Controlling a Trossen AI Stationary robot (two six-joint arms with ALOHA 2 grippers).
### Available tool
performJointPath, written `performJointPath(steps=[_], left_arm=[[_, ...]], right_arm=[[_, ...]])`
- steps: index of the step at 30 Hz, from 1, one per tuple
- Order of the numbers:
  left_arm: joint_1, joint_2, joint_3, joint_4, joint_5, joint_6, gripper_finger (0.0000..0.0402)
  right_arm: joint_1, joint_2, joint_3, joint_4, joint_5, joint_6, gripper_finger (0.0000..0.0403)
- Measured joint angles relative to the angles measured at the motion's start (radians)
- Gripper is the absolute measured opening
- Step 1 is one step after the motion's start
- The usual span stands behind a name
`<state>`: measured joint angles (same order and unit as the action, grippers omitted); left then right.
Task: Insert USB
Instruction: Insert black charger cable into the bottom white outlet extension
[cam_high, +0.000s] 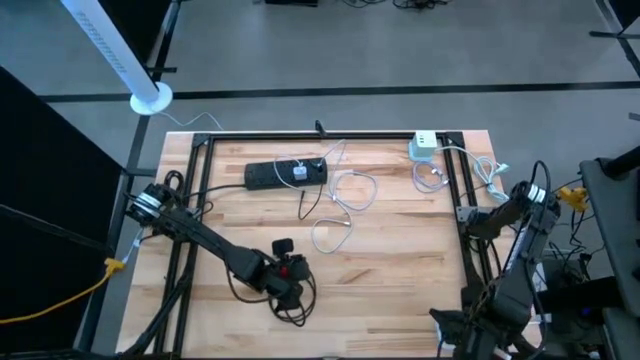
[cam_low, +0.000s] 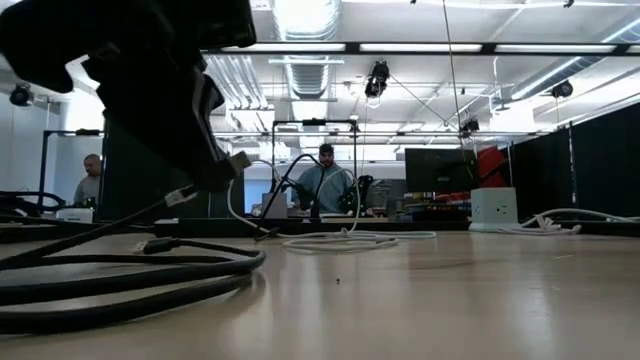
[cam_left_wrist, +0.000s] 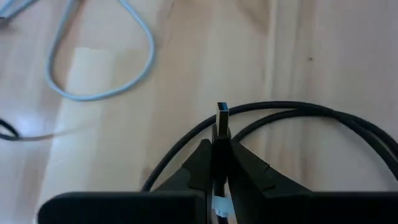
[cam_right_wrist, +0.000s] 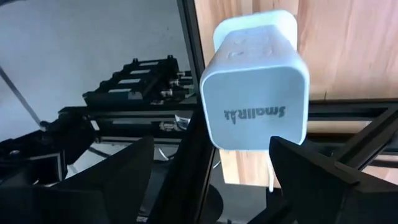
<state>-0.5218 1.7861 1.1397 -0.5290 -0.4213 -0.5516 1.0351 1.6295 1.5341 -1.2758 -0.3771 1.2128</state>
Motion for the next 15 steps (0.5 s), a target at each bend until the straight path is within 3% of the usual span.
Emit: performJointPath(steps=[8, 15], left_arm=[[0.000, 0.001, -0.043, 0.143, -0.006, -0.016, 0.0022], [-0.002, 0.001, -0.056, 0.181, -0.005, -0.016, 0.0022]], right_arm=[[0.001, 0.044, -0.004, -0.093, 0.010, -0.014, 0.0328], [-0.003, 0.106, -0.005, -0.112, -0.018, -0.173, 0.0365]])
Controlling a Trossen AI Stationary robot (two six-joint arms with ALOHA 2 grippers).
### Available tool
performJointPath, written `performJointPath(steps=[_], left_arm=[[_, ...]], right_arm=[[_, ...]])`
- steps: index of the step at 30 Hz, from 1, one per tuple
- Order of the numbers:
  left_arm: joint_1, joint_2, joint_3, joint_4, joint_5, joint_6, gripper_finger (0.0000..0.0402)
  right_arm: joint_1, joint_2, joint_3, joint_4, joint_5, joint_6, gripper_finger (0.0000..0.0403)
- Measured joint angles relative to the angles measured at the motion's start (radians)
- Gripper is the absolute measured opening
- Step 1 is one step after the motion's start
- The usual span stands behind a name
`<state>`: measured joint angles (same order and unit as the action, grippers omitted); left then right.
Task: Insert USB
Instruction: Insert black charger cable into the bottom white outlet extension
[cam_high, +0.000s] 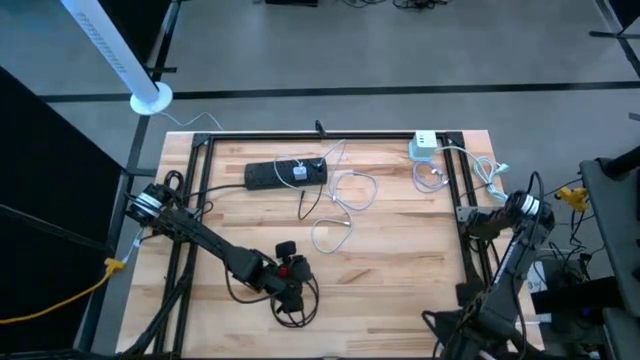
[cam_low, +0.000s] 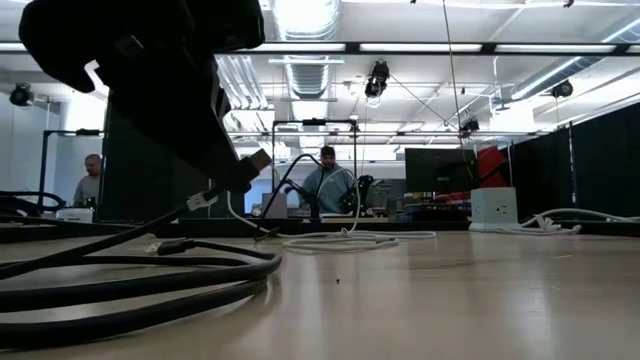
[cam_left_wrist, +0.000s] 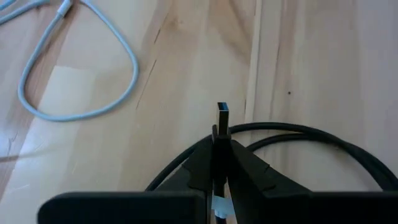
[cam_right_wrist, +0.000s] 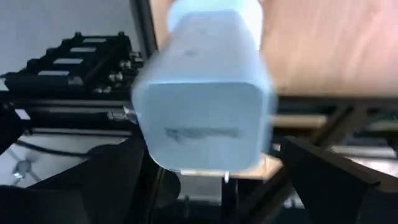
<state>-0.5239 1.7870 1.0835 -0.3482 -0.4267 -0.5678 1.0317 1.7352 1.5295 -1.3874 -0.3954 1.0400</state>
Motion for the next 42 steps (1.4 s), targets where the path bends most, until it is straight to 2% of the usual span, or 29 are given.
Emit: performJointPath(steps=[6, 11, 14, 17, 20, 21, 24, 31, 42], left_arm=[[0.000, 0.000, 0.000, 0.005, 0.000, -0.002, 0.0022], [0.000, 0.000, 0.000, 0.012, 0.000, -0.002, 0.0022], [0.001, 0.000, 0.000, 0.014, -0.003, -0.001, 0.0022], [0.002, 0.000, -0.007, 0.017, -0.006, 0.006, 0.0022], [0.002, 0.000, -0.020, 0.017, -0.009, 0.008, 0.0022], [0.002, 0.000, -0.025, 0.018, -0.009, 0.008, 0.0022], [0.001, 0.000, -0.041, 0.020, -0.009, 0.008, 0.0022], [0.001, 0.000, -0.087, 0.034, -0.008, 0.008, 0.0022], [0.001, 0.000, -0.095, 0.106, -0.001, 0.055, 0.0022]], right_arm=[[0.000, 0.002, -0.001, 0.062, 0.012, -0.003, 0.0366], [0.002, 0.002, -0.014, 0.072, 0.130, -0.003, 0.0366], [0.000, 0.002, -0.052, 0.098, 0.133, -0.003, 0.0362], [0.000, 0.002, -0.094, 0.124, 0.092, 0.021, 0.0336], [0.000, 0.002, -0.117, 0.127, 0.076, 0.040, 0.0288], [-0.001, 0.001, -0.119, 0.131, 0.077, 0.035, 0.0290], [-0.012, 0.001, -0.118, 0.128, 0.070, -0.023, 0.0293], [-0.031, 0.001, -0.099, 0.097, 0.052, -0.283, 0.0293], [-0.037, 0.001, -0.038, -0.027, 0.330, -0.567, 0.0293]])
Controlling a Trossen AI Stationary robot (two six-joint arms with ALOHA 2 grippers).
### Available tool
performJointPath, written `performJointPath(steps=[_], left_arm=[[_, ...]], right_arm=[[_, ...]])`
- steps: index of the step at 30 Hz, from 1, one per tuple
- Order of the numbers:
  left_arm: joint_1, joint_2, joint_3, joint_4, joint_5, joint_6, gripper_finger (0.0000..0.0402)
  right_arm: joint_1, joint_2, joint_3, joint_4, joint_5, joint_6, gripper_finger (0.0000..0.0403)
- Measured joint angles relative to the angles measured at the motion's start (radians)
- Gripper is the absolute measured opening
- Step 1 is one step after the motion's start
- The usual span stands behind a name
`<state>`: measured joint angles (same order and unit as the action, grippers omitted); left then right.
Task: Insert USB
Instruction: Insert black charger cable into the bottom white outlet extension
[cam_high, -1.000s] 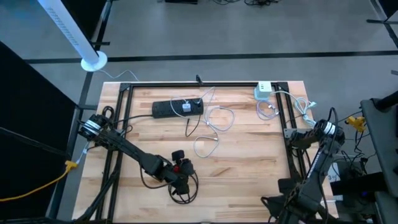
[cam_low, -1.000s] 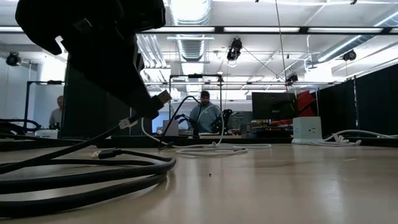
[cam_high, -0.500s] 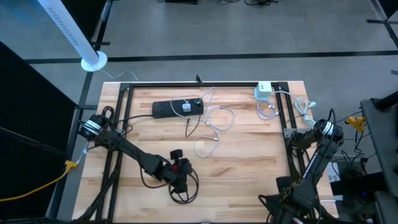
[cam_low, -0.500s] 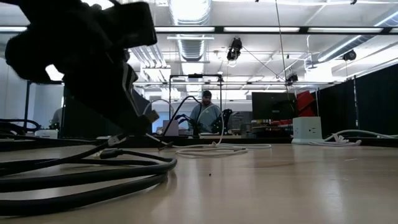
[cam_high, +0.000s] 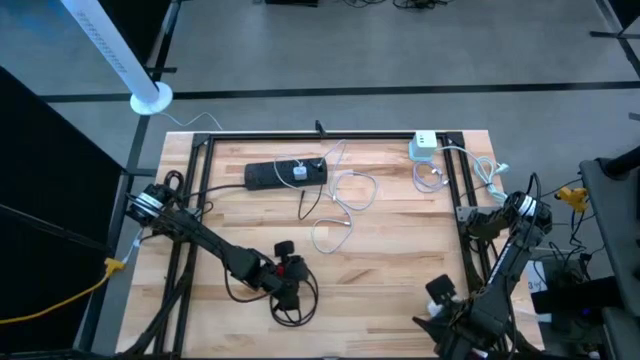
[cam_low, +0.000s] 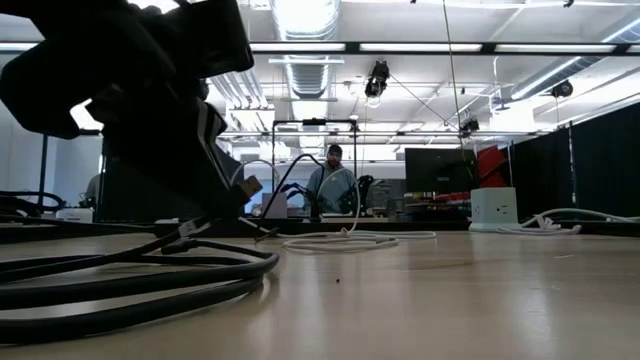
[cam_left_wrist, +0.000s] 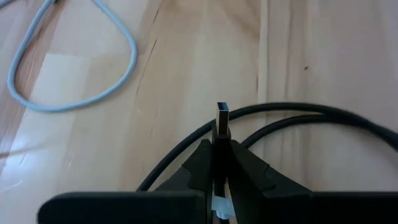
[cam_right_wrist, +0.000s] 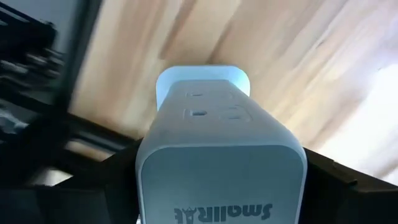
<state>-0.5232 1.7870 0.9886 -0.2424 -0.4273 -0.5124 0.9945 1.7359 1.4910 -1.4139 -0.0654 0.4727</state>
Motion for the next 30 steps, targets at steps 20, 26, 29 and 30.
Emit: performJointPath(steps=[20, 26, 29, 30], left_arm=[[0.002, 0.000, 0.027, 0.216, 0.210, 0.135, 0.0022], [0.003, -0.001, 0.060, 0.212, 0.285, 0.171, 0.0022], [-0.011, -0.001, 0.075, 0.189, 0.299, 0.217, 0.0022], [-0.016, -0.001, 0.081, 0.185, 0.300, 0.240, 0.0022]], right_arm=[[-0.153, -0.002, -0.037, 0.176, 0.114, -0.098, 0.0293], [-0.316, -0.005, -0.041, 0.198, 0.141, -0.006, 0.0293], [-0.386, -0.005, -0.041, 0.225, 0.142, 0.074, 0.0293], [-0.405, -0.005, -0.042, 0.243, 0.141, 0.100, 0.0293]])
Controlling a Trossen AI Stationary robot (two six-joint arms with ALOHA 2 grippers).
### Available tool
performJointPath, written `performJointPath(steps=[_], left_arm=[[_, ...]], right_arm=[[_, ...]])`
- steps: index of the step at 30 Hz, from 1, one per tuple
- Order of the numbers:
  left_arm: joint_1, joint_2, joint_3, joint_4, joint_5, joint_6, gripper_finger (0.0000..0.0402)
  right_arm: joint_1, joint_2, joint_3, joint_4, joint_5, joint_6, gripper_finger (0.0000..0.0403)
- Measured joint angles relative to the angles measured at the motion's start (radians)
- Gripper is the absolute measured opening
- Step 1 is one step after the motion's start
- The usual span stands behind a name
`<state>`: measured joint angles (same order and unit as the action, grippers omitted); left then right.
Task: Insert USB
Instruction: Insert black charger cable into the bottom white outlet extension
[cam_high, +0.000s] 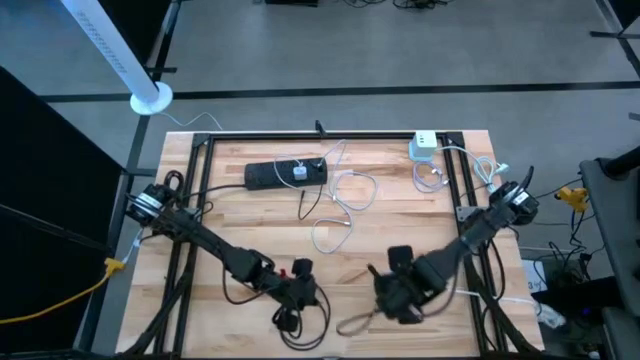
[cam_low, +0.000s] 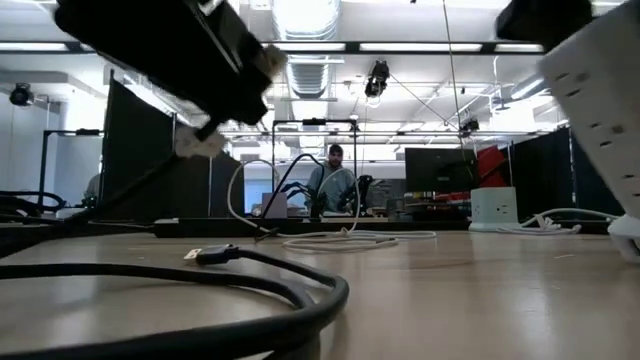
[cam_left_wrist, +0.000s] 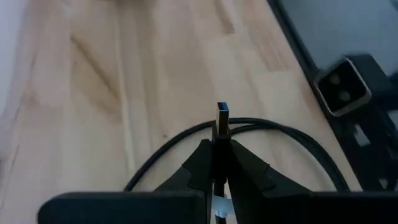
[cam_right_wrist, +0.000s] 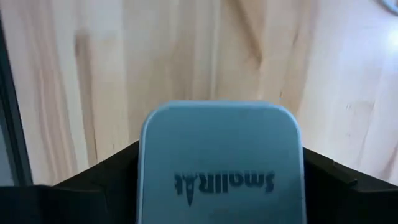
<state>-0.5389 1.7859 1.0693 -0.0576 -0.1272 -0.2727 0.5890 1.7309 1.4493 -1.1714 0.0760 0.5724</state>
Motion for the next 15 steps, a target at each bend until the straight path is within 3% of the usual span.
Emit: performJointPath(steps=[6, 11, 15], left_arm=[[-0.008, 0.000, 0.025, -0.018, 0.003, 0.052, 0.0022], [-0.008, -0.002, 0.040, -0.053, 0.002, 0.042, 0.0022], [-0.008, -0.002, 0.049, -0.115, 0.001, 0.017, 0.0022]], right_arm=[[-0.070, 0.002, -0.003, 0.119, 0.010, 0.080, 0.0292], [-0.086, 0.001, -0.003, 0.116, 0.072, 0.127, 0.0292], [-0.082, 0.001, -0.002, 0.118, 0.060, 0.115, 0.0292]])
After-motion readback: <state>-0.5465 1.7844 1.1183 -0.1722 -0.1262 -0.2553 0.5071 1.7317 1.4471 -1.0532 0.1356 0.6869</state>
